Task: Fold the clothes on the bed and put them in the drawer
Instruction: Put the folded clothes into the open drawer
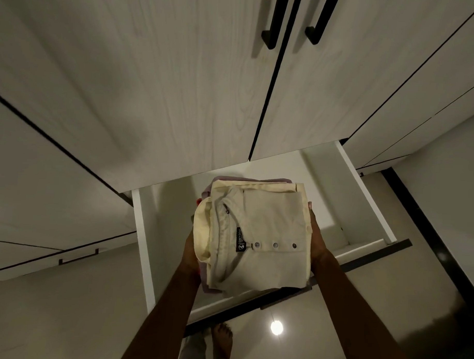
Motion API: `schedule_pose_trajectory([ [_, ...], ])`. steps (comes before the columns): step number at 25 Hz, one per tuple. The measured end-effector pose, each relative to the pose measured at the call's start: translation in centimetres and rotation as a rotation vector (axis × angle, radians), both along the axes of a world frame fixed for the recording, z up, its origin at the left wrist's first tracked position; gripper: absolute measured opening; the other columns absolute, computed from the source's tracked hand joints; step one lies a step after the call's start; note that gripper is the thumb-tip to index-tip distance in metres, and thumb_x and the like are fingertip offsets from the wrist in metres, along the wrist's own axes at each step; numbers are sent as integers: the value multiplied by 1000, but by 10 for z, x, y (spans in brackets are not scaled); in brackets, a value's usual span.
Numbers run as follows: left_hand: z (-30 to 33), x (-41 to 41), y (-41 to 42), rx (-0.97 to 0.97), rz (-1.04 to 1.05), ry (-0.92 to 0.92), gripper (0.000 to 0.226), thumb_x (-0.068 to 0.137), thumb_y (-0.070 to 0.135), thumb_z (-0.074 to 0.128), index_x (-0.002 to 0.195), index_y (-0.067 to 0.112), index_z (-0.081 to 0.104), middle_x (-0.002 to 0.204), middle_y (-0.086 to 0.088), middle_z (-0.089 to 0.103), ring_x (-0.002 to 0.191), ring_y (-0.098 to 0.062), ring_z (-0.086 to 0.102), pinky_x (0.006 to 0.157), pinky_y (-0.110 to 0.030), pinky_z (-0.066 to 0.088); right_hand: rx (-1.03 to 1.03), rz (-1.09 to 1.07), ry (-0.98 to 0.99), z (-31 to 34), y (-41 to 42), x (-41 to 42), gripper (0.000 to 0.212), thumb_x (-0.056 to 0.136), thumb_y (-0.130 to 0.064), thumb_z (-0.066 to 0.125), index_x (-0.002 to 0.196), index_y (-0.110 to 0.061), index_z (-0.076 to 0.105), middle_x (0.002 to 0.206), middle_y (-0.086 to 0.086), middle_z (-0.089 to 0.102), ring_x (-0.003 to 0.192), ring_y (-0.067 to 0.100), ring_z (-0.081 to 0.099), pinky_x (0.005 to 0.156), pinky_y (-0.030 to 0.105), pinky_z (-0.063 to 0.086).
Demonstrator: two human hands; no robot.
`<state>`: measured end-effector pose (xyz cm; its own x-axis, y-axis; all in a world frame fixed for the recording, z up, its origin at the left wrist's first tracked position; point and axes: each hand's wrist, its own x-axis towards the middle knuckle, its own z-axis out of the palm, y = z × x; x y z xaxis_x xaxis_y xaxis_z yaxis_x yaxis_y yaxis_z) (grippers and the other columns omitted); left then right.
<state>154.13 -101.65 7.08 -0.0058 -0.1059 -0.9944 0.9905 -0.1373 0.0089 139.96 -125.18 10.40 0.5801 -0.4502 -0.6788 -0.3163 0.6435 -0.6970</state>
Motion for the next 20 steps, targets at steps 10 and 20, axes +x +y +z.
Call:
schedule_pose_trajectory([
  [10, -70, 31, -45, -359, 66, -229, 44, 106, 45, 41, 117, 12, 68, 100, -13, 79, 102, -34, 66, 81, -46, 52, 67, 102, 126, -87, -67, 35, 77, 88, -85, 41, 137, -30, 65, 135, 10, 68, 125, 33, 64, 110, 57, 45],
  [20, -160, 56, -67, -574, 15, -146, 83, 88, 77, 47, 140, 14, 60, 139, -19, 62, 126, -40, 61, 110, -57, 44, 83, 121, 69, -163, -112, 52, 63, 89, -68, 58, 129, -22, 71, 129, 15, 70, 117, 35, 67, 101, 52, 52],
])
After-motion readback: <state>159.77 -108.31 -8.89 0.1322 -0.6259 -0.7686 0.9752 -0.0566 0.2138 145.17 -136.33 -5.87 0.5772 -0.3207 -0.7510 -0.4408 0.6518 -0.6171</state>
